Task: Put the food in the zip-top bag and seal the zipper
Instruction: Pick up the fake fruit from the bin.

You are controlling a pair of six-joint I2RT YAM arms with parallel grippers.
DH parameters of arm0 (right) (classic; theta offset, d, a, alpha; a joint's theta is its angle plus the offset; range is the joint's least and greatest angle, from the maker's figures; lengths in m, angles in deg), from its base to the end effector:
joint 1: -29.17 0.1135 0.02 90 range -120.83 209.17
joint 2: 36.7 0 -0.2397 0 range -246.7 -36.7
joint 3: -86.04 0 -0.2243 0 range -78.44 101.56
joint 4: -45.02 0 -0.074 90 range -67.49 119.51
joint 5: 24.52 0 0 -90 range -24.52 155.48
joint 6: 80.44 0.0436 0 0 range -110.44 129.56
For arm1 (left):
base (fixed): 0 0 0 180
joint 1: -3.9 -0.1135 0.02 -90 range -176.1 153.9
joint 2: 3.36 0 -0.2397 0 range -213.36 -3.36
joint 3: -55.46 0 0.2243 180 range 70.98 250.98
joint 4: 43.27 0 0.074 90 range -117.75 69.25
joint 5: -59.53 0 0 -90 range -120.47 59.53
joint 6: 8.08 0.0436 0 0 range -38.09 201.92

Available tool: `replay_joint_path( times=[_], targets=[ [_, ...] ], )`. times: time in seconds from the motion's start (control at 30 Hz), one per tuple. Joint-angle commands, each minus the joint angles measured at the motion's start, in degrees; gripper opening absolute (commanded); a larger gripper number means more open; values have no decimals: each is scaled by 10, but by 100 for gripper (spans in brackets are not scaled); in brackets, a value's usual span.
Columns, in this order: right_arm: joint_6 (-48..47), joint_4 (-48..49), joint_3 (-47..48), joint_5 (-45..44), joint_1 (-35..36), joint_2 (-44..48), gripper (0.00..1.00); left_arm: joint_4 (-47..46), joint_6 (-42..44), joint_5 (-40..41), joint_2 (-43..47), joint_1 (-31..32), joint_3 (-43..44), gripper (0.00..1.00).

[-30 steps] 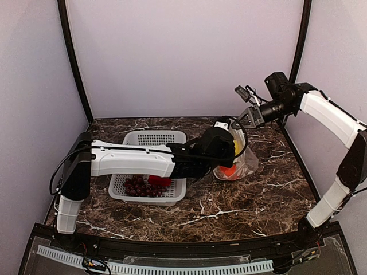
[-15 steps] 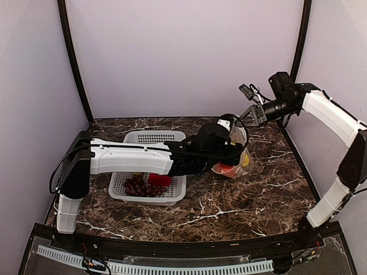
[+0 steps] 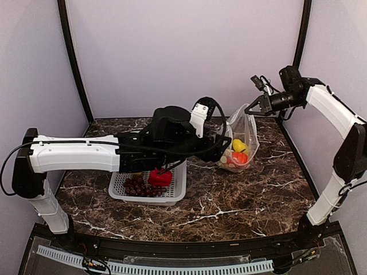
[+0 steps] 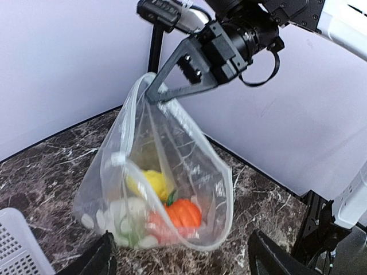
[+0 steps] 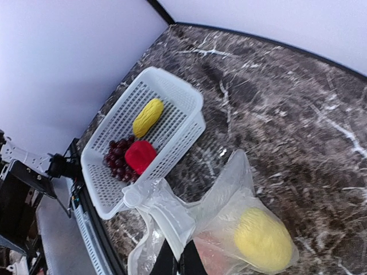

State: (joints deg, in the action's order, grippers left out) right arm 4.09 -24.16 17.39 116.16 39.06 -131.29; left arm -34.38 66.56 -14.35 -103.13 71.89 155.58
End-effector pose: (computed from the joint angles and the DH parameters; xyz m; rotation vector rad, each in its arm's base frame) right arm 0.3054 0.0875 0.3366 -0.6745 2.2295 1.1184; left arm 0.1610 -0.3659 0.3339 0.5924 1.6857 -0.8278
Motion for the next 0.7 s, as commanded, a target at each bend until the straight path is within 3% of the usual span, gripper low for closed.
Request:
replay_joint_path(
  times=[0.0, 0.17, 0.3, 0.67],
  targets=[
    [7, 61, 28, -41, -11, 18, 0, 87, 23, 60, 64, 1, -82, 80],
    [-41, 67, -65, -65, 68, 25, 0, 185, -6, 130, 116, -7, -148, 88],
    [-42, 90, -112, -28, 79, 23, 0, 238, -49, 145, 151, -42, -190, 94],
    [-49, 96, -127, -25, 79, 30, 0, 276, -138, 15, 170, -166, -255, 99]
  ],
)
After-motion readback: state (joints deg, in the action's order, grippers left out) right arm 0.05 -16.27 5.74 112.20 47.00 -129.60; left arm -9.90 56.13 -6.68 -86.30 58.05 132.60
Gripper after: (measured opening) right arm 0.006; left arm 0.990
